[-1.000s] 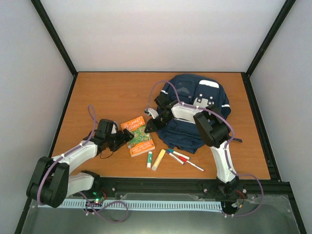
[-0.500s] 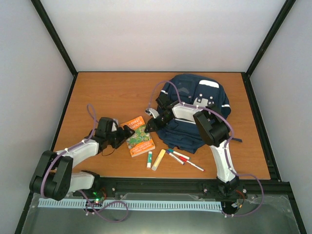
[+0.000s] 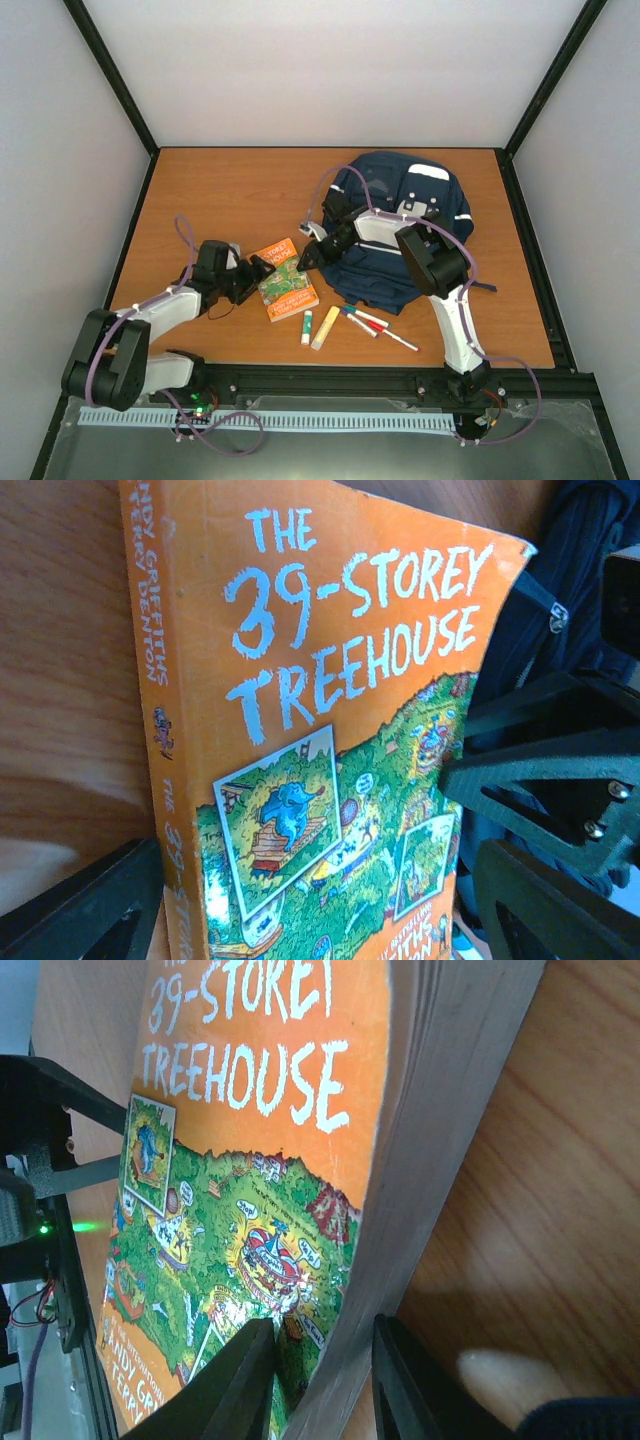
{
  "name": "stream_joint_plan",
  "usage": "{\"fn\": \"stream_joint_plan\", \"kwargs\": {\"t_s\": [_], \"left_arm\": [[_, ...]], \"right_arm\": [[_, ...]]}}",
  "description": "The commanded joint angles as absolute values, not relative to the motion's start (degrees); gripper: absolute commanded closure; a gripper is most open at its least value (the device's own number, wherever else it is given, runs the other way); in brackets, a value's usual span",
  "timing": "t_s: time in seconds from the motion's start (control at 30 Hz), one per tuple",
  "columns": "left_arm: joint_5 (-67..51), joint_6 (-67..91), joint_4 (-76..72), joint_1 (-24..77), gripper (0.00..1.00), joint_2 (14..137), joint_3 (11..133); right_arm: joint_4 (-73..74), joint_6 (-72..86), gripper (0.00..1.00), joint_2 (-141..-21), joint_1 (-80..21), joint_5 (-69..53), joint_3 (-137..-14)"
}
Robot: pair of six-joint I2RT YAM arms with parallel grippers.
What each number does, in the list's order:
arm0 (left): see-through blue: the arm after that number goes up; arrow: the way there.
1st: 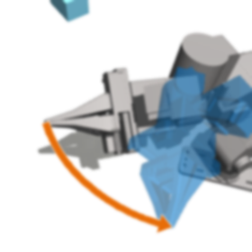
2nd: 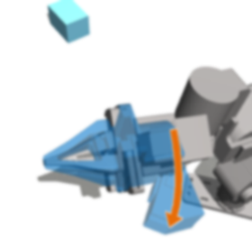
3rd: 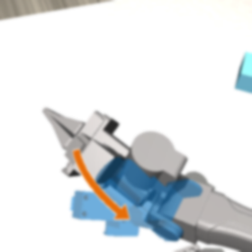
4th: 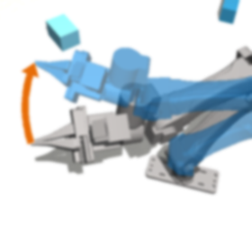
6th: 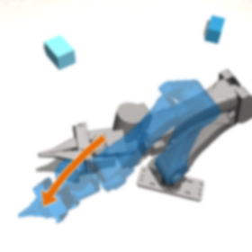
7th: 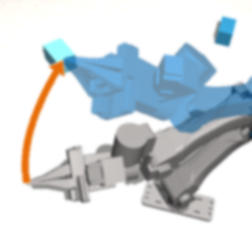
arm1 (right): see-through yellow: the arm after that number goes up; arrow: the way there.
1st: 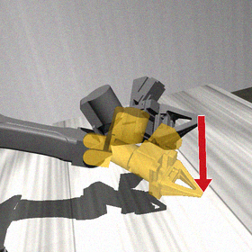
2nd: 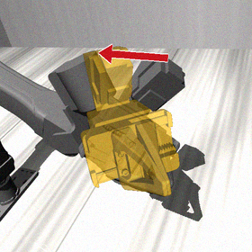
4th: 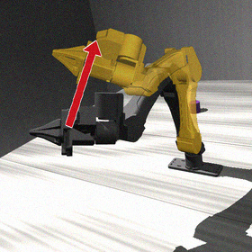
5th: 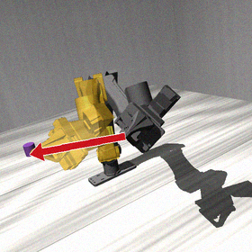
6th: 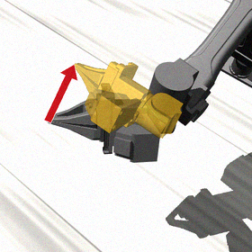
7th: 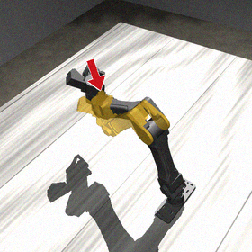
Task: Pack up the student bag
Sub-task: Pick up the book from the center of the board.
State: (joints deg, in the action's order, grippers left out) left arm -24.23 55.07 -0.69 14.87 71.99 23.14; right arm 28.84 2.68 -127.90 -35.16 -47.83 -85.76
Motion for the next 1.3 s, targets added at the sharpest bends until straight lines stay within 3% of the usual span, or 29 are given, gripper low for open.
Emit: {"fn": "stream_joint_plan", "kwargs": {"t_s": [0.0,0.27,0.67,1.27], "left_arm": [[-31.89,56.26,-6.22,16.3,0.15,67.55,27.22],[-31.69,57.77,-3.19,17.58,0.17,61.93,30.86],[-33.75,61.56,-10.0,18.72,0.22,67.14,27.61],[-32.13,61.69,-4.31,18.81,0.39,69.48,28.09]], "right_arm": [[32.8,1.8,0.7,-136.87,-36.13,-39.39,-82.19],[32.89,1.75,0.7,-136.81,-36.13,-40.57,-82.6],[33.14,1.67,0.7,-137.11,-36.12,-41.22,-82.84],[33.37,1.49,0.69,-137.52,-36.13,-41.4,-83.03]]}}
